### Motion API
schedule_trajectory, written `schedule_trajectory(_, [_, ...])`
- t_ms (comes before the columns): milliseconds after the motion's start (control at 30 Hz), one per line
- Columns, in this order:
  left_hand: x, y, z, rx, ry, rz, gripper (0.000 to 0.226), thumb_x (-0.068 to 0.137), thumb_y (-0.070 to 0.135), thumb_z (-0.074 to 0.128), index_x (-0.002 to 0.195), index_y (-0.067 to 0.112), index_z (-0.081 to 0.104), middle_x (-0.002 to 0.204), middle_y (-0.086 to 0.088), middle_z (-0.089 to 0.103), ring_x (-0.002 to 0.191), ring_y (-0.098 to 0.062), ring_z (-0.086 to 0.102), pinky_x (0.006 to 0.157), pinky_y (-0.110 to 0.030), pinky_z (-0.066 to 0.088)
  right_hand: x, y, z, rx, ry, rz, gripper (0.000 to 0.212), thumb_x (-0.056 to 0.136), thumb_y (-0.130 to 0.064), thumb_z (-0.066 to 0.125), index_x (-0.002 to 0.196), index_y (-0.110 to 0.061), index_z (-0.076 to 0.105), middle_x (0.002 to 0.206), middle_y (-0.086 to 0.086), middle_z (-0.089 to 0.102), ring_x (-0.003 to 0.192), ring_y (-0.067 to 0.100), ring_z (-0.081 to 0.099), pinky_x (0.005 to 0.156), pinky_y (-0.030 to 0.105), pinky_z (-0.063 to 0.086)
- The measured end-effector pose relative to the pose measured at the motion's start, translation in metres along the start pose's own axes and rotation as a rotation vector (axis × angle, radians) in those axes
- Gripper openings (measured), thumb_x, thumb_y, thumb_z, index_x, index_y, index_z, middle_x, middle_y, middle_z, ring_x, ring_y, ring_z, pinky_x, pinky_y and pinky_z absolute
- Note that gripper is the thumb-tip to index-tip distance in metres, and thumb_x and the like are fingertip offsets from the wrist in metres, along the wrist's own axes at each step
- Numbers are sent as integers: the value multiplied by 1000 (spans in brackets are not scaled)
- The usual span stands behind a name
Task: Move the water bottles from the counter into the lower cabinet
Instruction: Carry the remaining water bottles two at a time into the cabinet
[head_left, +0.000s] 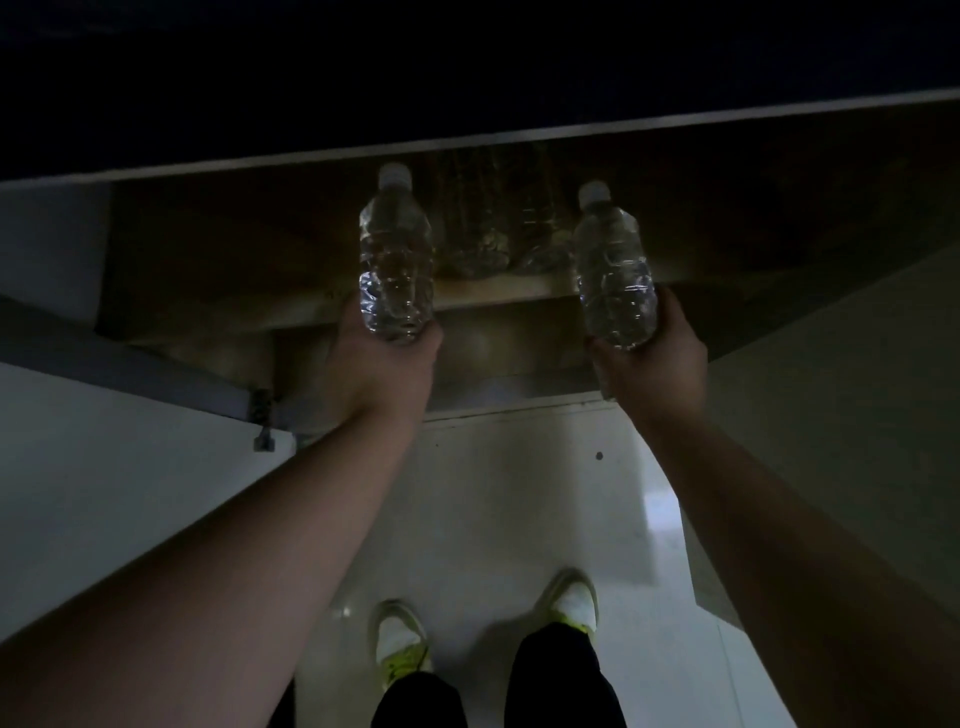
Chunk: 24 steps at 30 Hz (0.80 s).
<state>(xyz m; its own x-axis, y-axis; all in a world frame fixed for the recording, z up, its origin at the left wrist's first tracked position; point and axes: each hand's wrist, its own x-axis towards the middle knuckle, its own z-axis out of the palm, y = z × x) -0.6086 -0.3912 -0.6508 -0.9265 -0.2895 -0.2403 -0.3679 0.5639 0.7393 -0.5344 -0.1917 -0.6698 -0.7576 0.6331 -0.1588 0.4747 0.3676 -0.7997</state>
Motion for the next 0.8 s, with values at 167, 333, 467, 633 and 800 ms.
schedule_trajectory(167, [9,-6,14,12,4,1,54,74,34,79,125,22,61,113,0,70,102,-19,63,73,-20,37,17,6,11,-60,-3,-23,67,76,-28,75,136,-31,44,127,-1,59,111,19,59,88,43,54])
schedule_trajectory(333, [11,-5,23,37,29,12,59,77,36,78,130,23,57,119,0,68,110,-23,62,78,-20,36,34,8,18,-269,-68,40,83,79,-48,70,148,-33,25,153,12,30,135,35,37,100,38,37])
schedule_trajectory(467, [27,-4,29,-18,-7,0,60,70,41,81,122,20,59,114,-2,68,102,-24,65,88,-35,53,40,-5,17,-186,-104,60,95,75,-44,77,150,-26,22,154,18,21,136,40,33,106,53,40])
schedule_trajectory(633, [26,-16,14,-39,-118,176,70,70,36,84,129,16,52,115,3,66,100,-13,63,72,-13,44,26,-7,7,95,-176,88,108,71,-18,84,152,-30,12,153,9,19,135,32,36,101,53,45])
schedule_trajectory(800, [3,-46,-1,-32,-215,318,89,77,23,82,150,20,31,134,12,44,122,-15,54,100,-27,47,-3,3,8,78,-66,80,101,76,-20,81,153,-25,15,151,5,28,130,21,42,96,29,39])
